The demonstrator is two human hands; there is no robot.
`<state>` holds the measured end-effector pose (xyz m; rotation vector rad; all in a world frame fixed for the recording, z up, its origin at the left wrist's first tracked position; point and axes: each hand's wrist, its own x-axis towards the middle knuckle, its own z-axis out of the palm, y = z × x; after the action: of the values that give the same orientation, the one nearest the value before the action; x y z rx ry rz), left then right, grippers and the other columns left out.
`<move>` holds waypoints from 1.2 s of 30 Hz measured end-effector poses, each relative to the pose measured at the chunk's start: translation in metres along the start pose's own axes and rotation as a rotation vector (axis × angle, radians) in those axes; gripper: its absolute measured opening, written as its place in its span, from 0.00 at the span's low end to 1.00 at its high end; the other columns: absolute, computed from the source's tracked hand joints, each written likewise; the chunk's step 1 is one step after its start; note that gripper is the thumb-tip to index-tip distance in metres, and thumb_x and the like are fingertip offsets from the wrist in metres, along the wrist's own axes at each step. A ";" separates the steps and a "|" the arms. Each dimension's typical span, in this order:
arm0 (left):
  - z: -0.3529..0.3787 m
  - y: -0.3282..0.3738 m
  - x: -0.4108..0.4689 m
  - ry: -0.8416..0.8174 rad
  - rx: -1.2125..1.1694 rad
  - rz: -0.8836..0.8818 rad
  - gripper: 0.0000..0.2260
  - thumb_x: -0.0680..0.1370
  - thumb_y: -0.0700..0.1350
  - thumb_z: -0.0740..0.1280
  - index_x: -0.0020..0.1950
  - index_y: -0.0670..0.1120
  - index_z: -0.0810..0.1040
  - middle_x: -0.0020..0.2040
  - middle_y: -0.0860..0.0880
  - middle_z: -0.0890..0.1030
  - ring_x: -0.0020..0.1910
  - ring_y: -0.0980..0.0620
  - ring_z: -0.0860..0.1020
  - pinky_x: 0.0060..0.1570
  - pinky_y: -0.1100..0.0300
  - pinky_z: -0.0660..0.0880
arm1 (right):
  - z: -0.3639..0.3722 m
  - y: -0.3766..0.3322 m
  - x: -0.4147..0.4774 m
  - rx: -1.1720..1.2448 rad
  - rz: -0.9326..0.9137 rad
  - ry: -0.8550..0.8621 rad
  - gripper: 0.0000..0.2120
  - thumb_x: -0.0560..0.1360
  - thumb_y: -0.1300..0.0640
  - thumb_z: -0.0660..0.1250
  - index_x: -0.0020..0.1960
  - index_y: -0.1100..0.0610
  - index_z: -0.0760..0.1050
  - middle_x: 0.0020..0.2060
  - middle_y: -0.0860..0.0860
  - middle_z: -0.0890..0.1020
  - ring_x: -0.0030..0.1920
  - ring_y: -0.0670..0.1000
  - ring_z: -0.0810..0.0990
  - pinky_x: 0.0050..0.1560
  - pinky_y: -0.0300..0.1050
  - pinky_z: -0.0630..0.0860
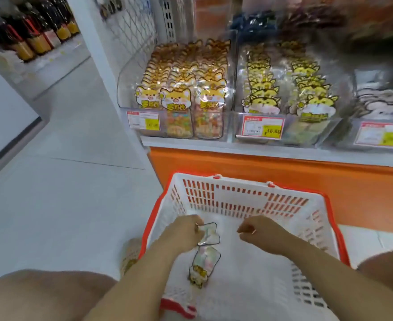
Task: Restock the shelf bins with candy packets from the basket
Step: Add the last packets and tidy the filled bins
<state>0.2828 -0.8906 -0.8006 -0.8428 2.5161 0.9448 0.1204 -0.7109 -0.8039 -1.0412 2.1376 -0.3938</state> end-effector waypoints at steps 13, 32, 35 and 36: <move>0.121 -0.064 0.062 -0.261 -0.097 -0.533 0.32 0.73 0.65 0.67 0.71 0.48 0.69 0.62 0.45 0.75 0.61 0.43 0.76 0.59 0.50 0.73 | 0.118 0.048 0.090 0.523 0.467 -0.249 0.19 0.79 0.52 0.68 0.67 0.56 0.73 0.61 0.54 0.77 0.58 0.54 0.78 0.60 0.50 0.76; 0.189 -0.069 0.067 -0.183 0.153 -0.676 0.35 0.74 0.70 0.61 0.68 0.44 0.63 0.64 0.46 0.69 0.65 0.45 0.71 0.58 0.50 0.71 | 0.164 0.042 0.160 -0.209 0.166 -0.150 0.39 0.71 0.43 0.73 0.74 0.53 0.58 0.62 0.54 0.75 0.60 0.57 0.75 0.56 0.51 0.75; 0.188 -0.071 0.071 -0.160 0.017 -0.670 0.30 0.74 0.65 0.66 0.64 0.45 0.64 0.61 0.47 0.73 0.60 0.45 0.76 0.55 0.51 0.73 | 0.156 0.065 0.145 0.071 0.357 -0.264 0.38 0.65 0.40 0.79 0.65 0.54 0.65 0.54 0.52 0.77 0.52 0.54 0.78 0.46 0.45 0.73; 0.186 -0.072 0.073 -0.180 -0.067 -0.654 0.27 0.75 0.62 0.67 0.62 0.46 0.64 0.58 0.47 0.75 0.58 0.45 0.77 0.53 0.52 0.75 | 0.151 0.070 0.139 0.098 0.375 -0.302 0.36 0.64 0.40 0.79 0.62 0.54 0.67 0.53 0.51 0.77 0.51 0.52 0.77 0.45 0.43 0.72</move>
<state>0.2883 -0.8376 -1.0062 -1.4069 1.8632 0.8251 0.1307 -0.7697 -1.0126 -0.5833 1.9613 -0.1480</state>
